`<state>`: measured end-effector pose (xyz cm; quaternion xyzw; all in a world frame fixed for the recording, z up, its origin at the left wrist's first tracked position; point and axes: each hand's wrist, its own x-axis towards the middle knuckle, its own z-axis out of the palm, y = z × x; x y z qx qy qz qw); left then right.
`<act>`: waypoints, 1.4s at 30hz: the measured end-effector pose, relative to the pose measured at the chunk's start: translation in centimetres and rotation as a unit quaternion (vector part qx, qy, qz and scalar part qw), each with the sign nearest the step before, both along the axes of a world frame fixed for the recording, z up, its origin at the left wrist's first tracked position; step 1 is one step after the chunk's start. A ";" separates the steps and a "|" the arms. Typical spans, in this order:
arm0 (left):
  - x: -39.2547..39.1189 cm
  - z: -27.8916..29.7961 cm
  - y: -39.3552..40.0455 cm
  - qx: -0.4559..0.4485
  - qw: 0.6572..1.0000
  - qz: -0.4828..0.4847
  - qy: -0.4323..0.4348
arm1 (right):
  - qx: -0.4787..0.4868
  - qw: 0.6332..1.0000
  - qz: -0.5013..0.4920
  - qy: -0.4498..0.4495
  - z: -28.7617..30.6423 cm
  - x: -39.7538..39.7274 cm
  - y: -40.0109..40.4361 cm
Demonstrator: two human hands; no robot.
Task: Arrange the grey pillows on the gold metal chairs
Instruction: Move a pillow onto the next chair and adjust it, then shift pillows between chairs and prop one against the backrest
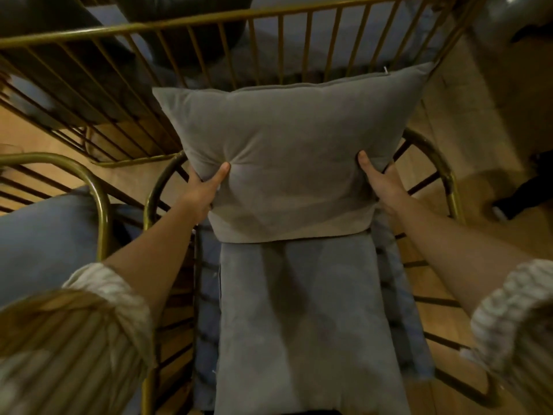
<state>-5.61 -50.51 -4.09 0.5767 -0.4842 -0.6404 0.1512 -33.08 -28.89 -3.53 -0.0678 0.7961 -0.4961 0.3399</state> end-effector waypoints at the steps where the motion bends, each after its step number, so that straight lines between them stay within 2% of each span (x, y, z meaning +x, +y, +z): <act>1: -0.1 0.2 0.2 0.010 1.000 0.001 0.000 | 0.007 1.000 0.001 -0.004 0.0 0.1 0.1; 3: 0.2 0.5 0.7 0.008 1.000 0.003 0.003 | 0.009 1.000 -0.006 -0.003 0.3 0.8 0.6; 6: 1.5 1.1 1.8 -0.049 0.999 -0.014 -0.010 | 0.003 1.000 -0.005 0.012 1.1 2.9 2.0; 10: 4.0 2.8 4.5 -0.119 0.989 -0.051 -0.075 | 0.028 0.998 0.005 0.054 1.6 6.5 3.5; 14: 8.9 3.8 6.0 -0.109 0.980 -0.072 -0.152 | 0.057 0.995 0.065 0.046 1.8 10.2 2.3; 17: 13.7 5.0 5.8 -0.125 0.970 -0.083 -0.190 | 0.079 0.987 0.130 0.051 5.0 15.0 -0.1; 21: 21.9 7.2 4.6 -0.141 0.971 -0.067 -0.180 | 0.142 0.962 0.221 0.075 8.1 22.2 -3.7; 28: 38.8 9.7 1.9 -0.184 0.965 -0.071 -0.172 | 0.129 0.942 0.296 0.096 10.9 38.6 -9.9; 36: 55.6 8.9 0.8 -0.147 0.973 0.037 -0.172 | 0.113 0.930 0.337 0.096 10.3 55.9 -15.7; 42: 62.7 6.3 0.8 -0.107 0.975 0.096 -0.168 | 0.110 0.920 0.370 0.072 7.5 62.7 -17.7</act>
